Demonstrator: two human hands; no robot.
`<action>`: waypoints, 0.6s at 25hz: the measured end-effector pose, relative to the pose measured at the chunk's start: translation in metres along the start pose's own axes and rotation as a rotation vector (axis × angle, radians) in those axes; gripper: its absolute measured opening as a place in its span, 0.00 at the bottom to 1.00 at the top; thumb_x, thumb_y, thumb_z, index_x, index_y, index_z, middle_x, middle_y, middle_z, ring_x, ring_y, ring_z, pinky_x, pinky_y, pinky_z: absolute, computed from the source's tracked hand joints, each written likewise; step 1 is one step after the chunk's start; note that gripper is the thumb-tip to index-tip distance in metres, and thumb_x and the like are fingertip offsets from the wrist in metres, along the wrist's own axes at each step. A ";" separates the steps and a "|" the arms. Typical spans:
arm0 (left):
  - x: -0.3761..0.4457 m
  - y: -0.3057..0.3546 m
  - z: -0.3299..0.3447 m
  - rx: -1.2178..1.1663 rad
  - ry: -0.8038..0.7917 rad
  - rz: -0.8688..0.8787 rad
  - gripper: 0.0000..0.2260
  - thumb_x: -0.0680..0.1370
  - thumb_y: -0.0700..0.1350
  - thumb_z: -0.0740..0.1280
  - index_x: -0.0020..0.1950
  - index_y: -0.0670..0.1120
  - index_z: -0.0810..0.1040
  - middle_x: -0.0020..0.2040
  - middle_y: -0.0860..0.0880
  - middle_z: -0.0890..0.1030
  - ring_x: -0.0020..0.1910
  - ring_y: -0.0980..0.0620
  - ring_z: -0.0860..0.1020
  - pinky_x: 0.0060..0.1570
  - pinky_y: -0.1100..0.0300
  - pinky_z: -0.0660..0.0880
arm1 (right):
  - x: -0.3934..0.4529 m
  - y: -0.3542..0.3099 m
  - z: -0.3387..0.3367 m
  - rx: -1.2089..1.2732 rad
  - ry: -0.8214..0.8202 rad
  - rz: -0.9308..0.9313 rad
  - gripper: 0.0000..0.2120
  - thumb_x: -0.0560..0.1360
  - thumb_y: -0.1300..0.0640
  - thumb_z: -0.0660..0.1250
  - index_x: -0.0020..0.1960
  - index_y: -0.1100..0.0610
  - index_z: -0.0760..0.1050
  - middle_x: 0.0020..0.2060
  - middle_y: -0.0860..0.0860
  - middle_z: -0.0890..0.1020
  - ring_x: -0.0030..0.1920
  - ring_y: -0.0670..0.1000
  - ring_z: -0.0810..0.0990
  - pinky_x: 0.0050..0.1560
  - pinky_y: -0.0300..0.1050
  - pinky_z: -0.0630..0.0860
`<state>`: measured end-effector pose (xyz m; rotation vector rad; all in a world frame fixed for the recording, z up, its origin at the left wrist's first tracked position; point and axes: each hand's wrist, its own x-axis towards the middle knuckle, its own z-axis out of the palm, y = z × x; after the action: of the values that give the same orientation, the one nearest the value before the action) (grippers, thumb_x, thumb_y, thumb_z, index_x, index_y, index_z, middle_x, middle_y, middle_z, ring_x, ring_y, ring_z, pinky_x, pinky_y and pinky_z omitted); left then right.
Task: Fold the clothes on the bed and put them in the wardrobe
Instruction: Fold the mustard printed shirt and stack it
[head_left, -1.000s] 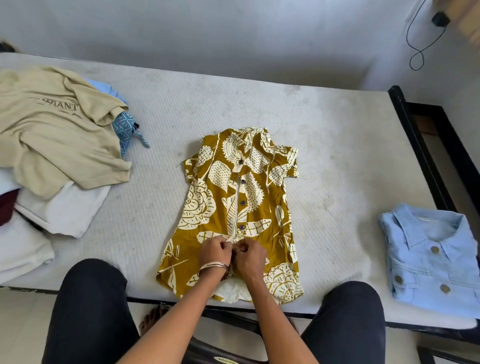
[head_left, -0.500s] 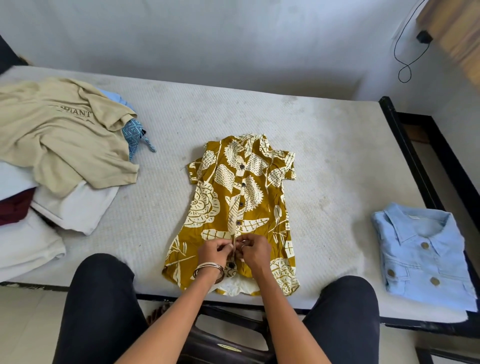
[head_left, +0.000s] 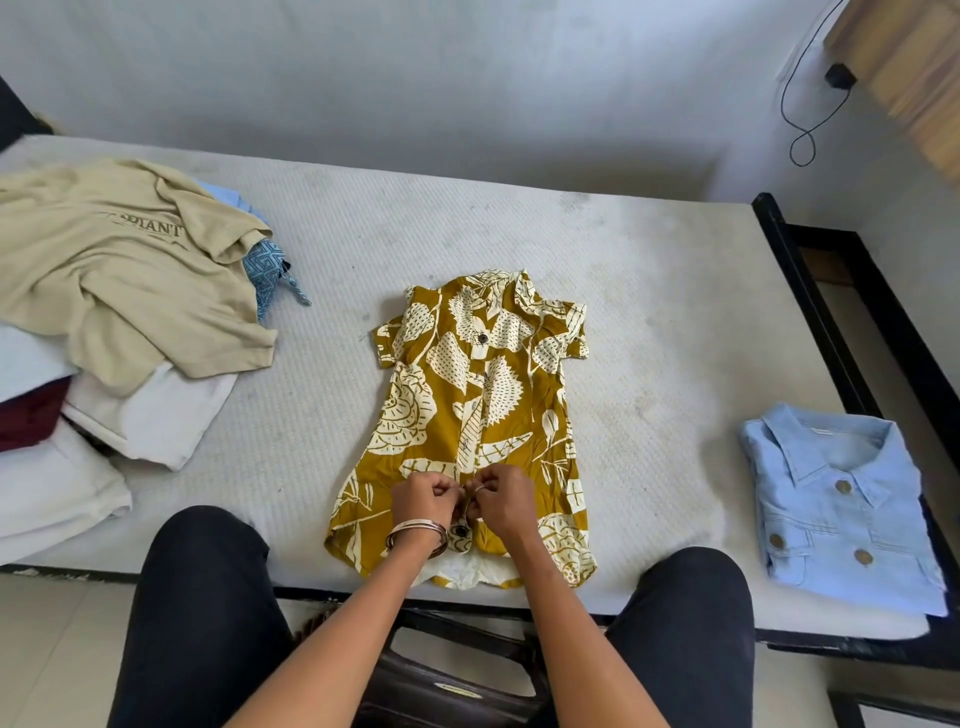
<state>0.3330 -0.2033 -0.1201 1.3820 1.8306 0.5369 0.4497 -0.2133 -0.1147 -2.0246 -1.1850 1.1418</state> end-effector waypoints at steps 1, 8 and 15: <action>0.001 0.000 0.000 -0.046 -0.017 -0.046 0.00 0.70 0.40 0.75 0.39 0.44 0.86 0.37 0.48 0.85 0.37 0.50 0.83 0.42 0.55 0.81 | -0.001 0.001 0.002 -0.001 0.010 -0.010 0.09 0.73 0.68 0.66 0.39 0.55 0.76 0.35 0.56 0.83 0.35 0.55 0.84 0.37 0.53 0.83; 0.009 -0.001 -0.004 -0.245 -0.100 -0.317 0.05 0.69 0.37 0.72 0.33 0.44 0.84 0.33 0.45 0.84 0.36 0.42 0.83 0.40 0.50 0.82 | -0.008 0.000 0.008 -0.053 0.036 -0.078 0.05 0.72 0.65 0.67 0.41 0.57 0.76 0.34 0.51 0.79 0.34 0.50 0.75 0.31 0.36 0.70; 0.010 0.002 -0.001 -0.319 -0.083 -0.419 0.10 0.73 0.42 0.69 0.35 0.37 0.81 0.30 0.43 0.80 0.30 0.46 0.76 0.33 0.54 0.75 | -0.009 -0.001 0.010 -0.115 0.026 -0.147 0.06 0.68 0.68 0.67 0.41 0.59 0.79 0.32 0.50 0.77 0.30 0.44 0.70 0.28 0.30 0.66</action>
<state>0.3321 -0.1931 -0.1211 0.7705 1.8064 0.5131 0.4381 -0.2209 -0.1157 -1.9926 -1.3900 0.9934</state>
